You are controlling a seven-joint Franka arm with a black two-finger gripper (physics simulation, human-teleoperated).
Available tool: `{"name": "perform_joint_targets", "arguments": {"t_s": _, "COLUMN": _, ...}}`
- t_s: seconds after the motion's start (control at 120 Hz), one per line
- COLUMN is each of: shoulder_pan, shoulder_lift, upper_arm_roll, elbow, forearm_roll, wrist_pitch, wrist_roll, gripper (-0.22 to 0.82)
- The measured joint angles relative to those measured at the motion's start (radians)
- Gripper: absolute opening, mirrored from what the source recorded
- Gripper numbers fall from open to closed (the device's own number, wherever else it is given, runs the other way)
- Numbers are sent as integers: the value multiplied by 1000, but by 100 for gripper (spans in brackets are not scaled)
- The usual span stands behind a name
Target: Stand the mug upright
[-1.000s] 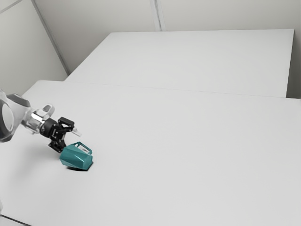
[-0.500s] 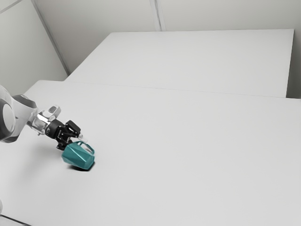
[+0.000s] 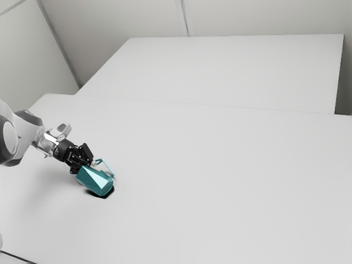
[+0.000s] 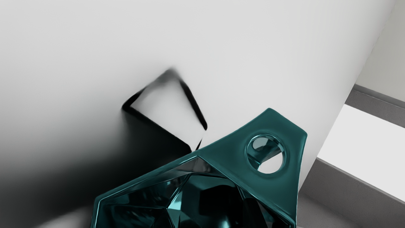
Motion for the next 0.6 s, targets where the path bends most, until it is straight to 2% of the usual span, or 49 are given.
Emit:
{"name": "perform_joint_targets", "arguments": {"t_s": 0.392, "shoulder_pan": 0, "shoulder_lift": -20, "upper_arm_roll": -16, "elbow": 20, "forearm_roll": -9, "wrist_pitch": -11, "wrist_roll": 0, "gripper": -18}}
{"name": "perform_joint_targets", "arguments": {"t_s": 0.6, "shoulder_pan": -1, "shoulder_lift": -80, "upper_arm_roll": -58, "elbow": 26, "forearm_roll": -20, "wrist_pitch": -14, "wrist_roll": -5, "gripper": -18}}
